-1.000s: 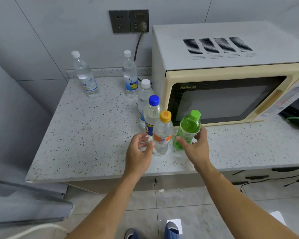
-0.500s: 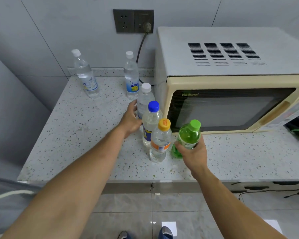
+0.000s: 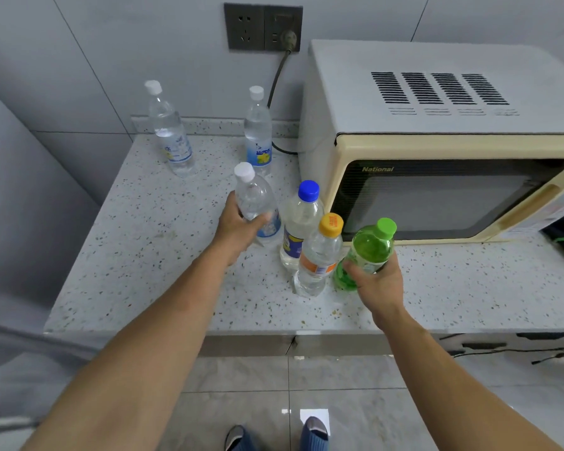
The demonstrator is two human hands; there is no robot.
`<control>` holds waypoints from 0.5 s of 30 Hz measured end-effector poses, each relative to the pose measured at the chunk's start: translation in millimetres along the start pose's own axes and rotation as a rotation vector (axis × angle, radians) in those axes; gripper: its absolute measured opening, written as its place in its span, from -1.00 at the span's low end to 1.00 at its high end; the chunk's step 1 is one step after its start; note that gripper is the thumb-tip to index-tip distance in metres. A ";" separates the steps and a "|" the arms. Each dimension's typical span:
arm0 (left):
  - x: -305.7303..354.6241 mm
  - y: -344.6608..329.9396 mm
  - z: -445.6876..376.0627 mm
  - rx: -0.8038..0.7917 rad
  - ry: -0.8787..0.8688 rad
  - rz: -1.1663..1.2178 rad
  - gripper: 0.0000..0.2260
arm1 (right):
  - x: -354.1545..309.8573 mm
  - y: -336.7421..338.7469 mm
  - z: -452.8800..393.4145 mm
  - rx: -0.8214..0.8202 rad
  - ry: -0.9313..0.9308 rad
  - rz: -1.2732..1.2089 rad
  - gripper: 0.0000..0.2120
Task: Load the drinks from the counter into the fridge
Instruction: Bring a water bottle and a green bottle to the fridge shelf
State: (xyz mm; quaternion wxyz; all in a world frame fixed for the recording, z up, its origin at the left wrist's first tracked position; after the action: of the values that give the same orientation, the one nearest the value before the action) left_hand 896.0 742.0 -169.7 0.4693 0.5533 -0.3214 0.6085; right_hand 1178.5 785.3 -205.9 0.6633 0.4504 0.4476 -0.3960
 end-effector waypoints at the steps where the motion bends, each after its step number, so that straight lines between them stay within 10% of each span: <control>1: -2.3 3.9 10.6 0.034 0.003 -0.003 -0.50 | -1.0 -0.7 1.0 0.006 0.003 -0.004 -0.47; 15: -61.2 9.7 160.1 0.137 0.084 0.456 -0.67 | 8.2 -7.3 73.1 0.109 0.082 -0.096 -0.56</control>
State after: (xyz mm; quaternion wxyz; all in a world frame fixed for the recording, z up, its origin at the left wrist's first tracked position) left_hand 943.3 579.6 -199.2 0.2943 0.4710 -0.3761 0.7417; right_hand 1191.4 712.6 -201.3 0.5993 0.4796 0.4731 -0.4325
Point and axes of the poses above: each hand's wrist, its own z-axis away from the middle knuckle, its own y-axis out of the back of the hand, x = y × z, the point moved 1 cm from there along -z, towards the middle knuckle, and after that the axes turned 11 degrees about -x, right-handed, at the moved point
